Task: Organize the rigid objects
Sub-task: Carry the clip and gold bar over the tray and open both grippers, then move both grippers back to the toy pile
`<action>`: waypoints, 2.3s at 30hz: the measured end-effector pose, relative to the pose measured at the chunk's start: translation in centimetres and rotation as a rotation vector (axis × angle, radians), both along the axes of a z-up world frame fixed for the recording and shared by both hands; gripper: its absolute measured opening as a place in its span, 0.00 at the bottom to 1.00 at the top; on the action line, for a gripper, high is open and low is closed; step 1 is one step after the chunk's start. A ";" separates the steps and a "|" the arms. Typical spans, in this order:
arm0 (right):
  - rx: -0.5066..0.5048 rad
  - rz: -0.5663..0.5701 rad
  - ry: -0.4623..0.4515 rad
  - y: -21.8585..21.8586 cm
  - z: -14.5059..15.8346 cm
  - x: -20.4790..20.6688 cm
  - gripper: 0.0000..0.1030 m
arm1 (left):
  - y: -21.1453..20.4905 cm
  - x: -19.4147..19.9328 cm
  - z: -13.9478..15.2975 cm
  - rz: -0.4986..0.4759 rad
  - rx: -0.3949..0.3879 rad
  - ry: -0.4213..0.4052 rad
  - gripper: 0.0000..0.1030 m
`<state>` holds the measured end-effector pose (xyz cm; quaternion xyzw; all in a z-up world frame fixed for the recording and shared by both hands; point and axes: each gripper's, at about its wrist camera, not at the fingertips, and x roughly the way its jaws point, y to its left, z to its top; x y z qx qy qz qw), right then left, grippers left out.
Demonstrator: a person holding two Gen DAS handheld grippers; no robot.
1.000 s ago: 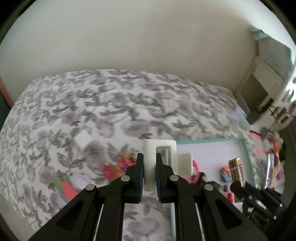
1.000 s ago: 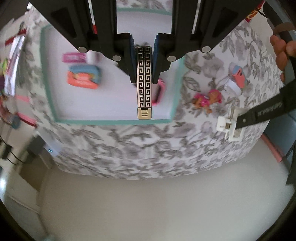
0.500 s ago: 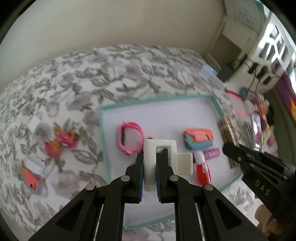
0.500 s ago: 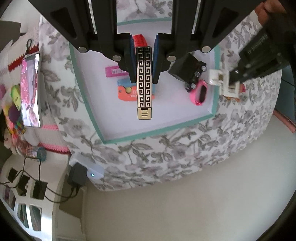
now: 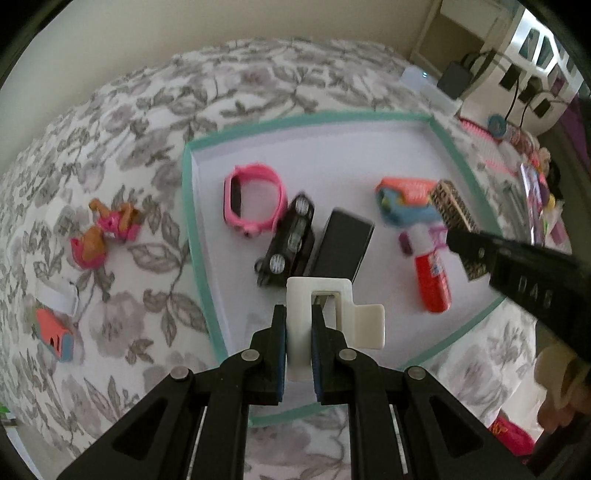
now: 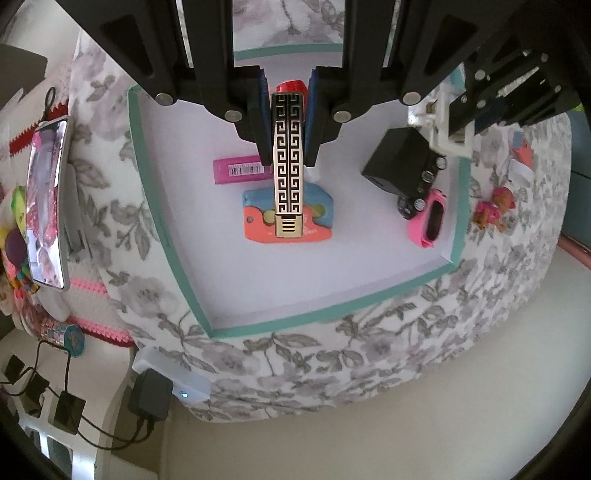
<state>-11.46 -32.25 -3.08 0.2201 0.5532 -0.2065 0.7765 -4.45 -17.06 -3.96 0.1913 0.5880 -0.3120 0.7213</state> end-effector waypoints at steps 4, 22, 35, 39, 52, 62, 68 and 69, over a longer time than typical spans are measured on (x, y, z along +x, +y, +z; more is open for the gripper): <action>0.001 -0.018 0.045 -0.4 -1.2 0.1 0.16 | -0.3 -0.1 -1.4 -0.015 0.034 0.023 0.12; -0.016 -0.033 0.090 -0.8 -1.4 1.0 0.17 | -1.5 0.3 -2.5 -0.036 0.050 0.056 0.15; -0.081 -0.020 -0.009 0.5 2.2 1.0 0.19 | 0.0 1.8 1.5 -0.011 -0.049 0.017 0.44; -0.099 -0.012 -0.042 1.0 3.4 1.0 0.19 | 1.3 2.9 3.2 0.042 -0.100 -0.028 0.44; -0.073 0.068 -0.093 5.3 3.7 4.8 0.51 | 13.5 11.4 4.1 0.435 -0.026 -0.180 0.63; -0.092 0.240 -0.202 13.3 4.2 10.1 0.77 | 24.1 15.3 3.0 0.755 -0.029 -0.181 0.82; -0.065 0.300 -0.239 16.9 3.1 12.8 0.87 | 27.1 16.1 1.6 0.820 -0.011 -0.174 0.89; -0.057 0.311 -0.241 17.5 2.8 13.4 0.89 | 27.4 16.2 1.4 0.830 -0.010 -0.174 0.91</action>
